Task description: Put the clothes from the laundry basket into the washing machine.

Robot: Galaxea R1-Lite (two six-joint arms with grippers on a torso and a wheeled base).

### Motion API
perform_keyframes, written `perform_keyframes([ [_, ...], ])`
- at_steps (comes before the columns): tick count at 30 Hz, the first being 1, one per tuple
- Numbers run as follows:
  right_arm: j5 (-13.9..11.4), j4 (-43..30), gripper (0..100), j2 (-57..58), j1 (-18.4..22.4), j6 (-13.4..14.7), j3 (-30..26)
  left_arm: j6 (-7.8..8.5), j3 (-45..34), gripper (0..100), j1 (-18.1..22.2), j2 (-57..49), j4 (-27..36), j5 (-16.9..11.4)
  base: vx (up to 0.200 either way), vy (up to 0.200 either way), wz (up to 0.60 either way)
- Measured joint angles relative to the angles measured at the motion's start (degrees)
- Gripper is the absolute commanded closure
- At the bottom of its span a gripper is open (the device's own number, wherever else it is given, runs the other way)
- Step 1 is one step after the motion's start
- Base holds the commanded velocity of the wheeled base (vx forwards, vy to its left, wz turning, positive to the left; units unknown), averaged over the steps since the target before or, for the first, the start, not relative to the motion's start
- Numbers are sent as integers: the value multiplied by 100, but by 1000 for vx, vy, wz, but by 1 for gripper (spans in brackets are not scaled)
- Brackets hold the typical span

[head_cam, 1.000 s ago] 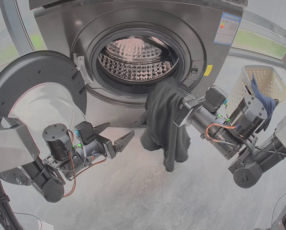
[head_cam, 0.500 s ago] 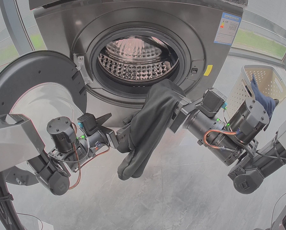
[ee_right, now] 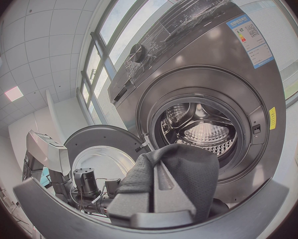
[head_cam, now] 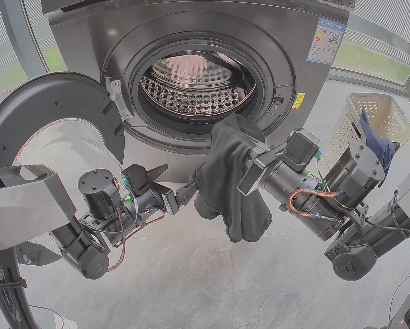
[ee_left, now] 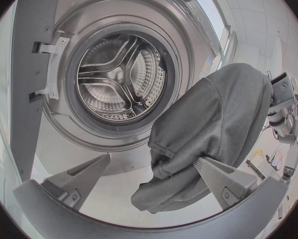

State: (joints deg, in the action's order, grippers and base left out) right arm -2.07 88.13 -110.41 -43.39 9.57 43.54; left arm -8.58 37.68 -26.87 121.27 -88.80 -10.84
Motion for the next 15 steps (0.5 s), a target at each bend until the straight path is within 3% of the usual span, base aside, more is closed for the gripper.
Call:
perform_keyframes([
  [9, 0, -10, 100, 0, -5, 0, -9, 71, 322, 0, -100, 347, -11, -7, 0, 0, 0],
  [10, 0, -10, 100, -1, -5, 0, -9, 84, 368, 100, -102, 380, -10, -7, 0, 0, 0],
  [15, 0, 1, 100, -4, -2, 4, -17, 155, 523, 100, -107, 491, -13, 11, 0, 0, 0],
])
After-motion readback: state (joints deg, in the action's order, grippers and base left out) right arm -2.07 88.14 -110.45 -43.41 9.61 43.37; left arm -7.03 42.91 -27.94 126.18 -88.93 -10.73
